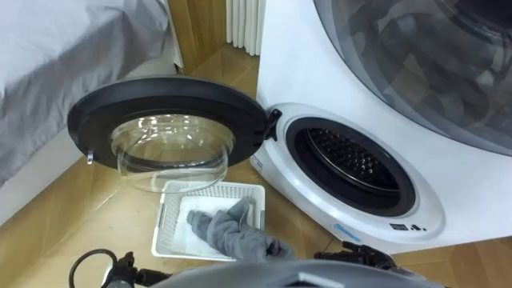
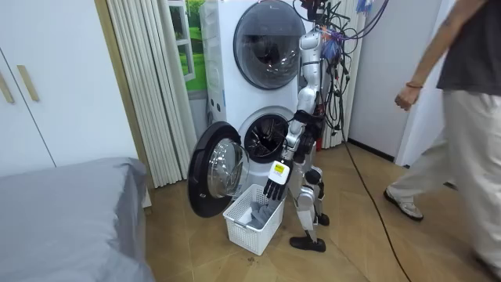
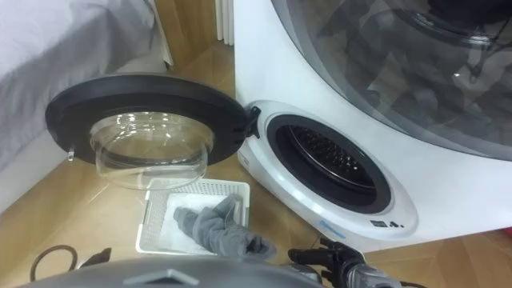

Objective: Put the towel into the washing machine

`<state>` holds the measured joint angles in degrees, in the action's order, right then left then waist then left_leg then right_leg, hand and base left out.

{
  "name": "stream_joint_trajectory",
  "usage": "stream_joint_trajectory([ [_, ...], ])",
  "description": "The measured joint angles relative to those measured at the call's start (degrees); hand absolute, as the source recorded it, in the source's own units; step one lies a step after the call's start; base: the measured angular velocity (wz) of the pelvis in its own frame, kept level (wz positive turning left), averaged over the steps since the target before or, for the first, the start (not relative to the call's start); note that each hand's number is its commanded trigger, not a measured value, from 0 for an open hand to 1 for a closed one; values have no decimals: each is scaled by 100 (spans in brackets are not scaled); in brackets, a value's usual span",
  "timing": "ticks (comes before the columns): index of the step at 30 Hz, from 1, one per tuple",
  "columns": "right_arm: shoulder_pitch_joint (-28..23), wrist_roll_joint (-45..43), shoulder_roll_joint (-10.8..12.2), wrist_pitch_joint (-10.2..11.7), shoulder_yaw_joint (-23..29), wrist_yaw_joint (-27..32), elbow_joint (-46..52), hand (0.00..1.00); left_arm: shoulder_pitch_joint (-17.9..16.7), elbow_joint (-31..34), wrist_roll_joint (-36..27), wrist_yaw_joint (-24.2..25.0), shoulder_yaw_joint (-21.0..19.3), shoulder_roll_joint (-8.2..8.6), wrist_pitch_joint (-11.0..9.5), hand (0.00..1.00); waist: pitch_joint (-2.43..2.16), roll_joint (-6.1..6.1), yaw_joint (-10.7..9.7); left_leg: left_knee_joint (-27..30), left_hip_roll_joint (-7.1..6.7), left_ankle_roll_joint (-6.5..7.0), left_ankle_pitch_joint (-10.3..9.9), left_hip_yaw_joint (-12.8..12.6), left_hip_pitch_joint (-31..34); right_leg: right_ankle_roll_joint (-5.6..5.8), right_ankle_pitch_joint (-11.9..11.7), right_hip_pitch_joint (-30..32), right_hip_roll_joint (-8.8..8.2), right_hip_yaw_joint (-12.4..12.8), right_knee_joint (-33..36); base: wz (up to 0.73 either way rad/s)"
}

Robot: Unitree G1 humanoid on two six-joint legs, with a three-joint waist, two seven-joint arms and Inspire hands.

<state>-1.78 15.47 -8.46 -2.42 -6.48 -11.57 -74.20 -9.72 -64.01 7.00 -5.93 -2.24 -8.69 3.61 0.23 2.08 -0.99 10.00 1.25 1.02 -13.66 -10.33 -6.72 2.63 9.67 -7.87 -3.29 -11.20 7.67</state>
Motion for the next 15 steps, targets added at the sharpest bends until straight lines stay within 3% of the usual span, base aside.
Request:
stream_joint_trajectory([
  [7,-9,1,12,109,28,-9,29,0,-80,174,0,-3,24,6,-53,0,8,3,-22,13,2,-1,-1,31,29,0,0,4,0,-22,2,1],
  [11,2,45,14,220,-67,-26,17,0,-58,223,13,-73,69,18,-237,0,-3,5,-20,72,0,-5,0,120,176,-3,-2,97,-1,-66,5,9],
  [15,37,0,12,333,-126,-55,-14,0,69,211,466,-130,73,37,-315,0,-19,-2,-7,134,3,-7,3,136,355,-11,-7,246,-4,-73,9,2],
])
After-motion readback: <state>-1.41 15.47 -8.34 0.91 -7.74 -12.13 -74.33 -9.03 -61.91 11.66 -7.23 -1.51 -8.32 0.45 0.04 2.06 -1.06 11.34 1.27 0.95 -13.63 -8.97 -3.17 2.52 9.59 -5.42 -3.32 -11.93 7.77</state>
